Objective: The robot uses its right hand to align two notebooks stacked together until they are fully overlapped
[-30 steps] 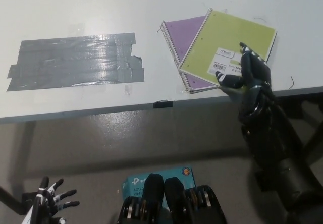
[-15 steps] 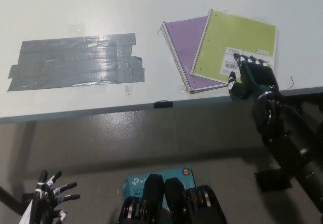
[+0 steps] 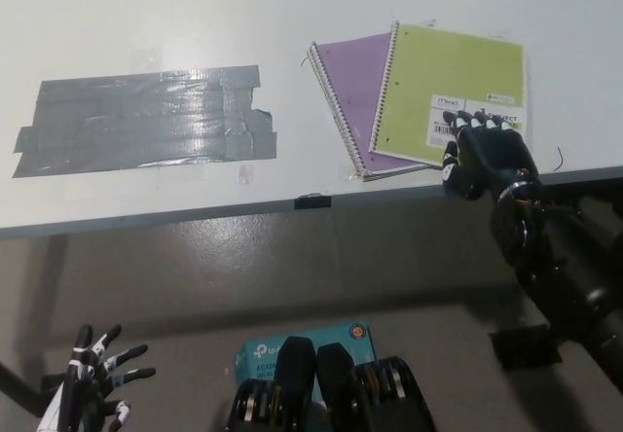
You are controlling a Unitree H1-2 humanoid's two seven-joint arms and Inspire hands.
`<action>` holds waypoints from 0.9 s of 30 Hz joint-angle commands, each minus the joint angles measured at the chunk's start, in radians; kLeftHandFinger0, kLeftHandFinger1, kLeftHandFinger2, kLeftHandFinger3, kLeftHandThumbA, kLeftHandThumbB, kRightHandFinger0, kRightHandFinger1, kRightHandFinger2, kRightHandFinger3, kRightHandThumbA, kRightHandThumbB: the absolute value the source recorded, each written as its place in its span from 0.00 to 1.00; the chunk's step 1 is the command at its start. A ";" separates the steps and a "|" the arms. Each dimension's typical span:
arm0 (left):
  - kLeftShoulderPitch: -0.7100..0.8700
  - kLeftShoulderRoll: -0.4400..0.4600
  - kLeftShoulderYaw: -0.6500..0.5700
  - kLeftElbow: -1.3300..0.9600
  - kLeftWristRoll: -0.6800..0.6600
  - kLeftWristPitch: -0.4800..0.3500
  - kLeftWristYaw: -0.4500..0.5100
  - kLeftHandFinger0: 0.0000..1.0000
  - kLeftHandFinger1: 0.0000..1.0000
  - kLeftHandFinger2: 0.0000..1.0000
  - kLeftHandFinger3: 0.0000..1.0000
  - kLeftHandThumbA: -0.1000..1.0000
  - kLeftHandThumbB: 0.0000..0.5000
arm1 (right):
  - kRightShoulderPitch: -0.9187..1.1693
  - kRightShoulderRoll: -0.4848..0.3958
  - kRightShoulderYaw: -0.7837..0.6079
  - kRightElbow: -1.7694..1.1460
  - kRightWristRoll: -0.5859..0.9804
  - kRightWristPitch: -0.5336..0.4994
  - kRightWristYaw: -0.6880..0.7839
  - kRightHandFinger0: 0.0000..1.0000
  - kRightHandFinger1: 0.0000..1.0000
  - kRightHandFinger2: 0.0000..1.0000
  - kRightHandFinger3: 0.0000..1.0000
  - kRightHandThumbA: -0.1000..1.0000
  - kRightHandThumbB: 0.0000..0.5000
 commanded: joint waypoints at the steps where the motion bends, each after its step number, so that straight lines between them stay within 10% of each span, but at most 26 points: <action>1: -0.007 0.003 0.007 -0.015 -0.013 -0.031 -0.006 0.57 0.67 0.79 1.00 1.00 1.00 | 0.020 0.001 0.066 0.039 -0.032 -0.082 0.079 1.00 1.00 1.00 1.00 1.00 0.74; 27: -0.018 0.014 -0.005 -0.012 -0.011 -0.040 -0.023 0.60 0.68 0.82 1.00 1.00 1.00 | -0.055 -0.142 0.176 0.072 -0.130 -0.256 0.097 1.00 1.00 1.00 1.00 1.00 0.78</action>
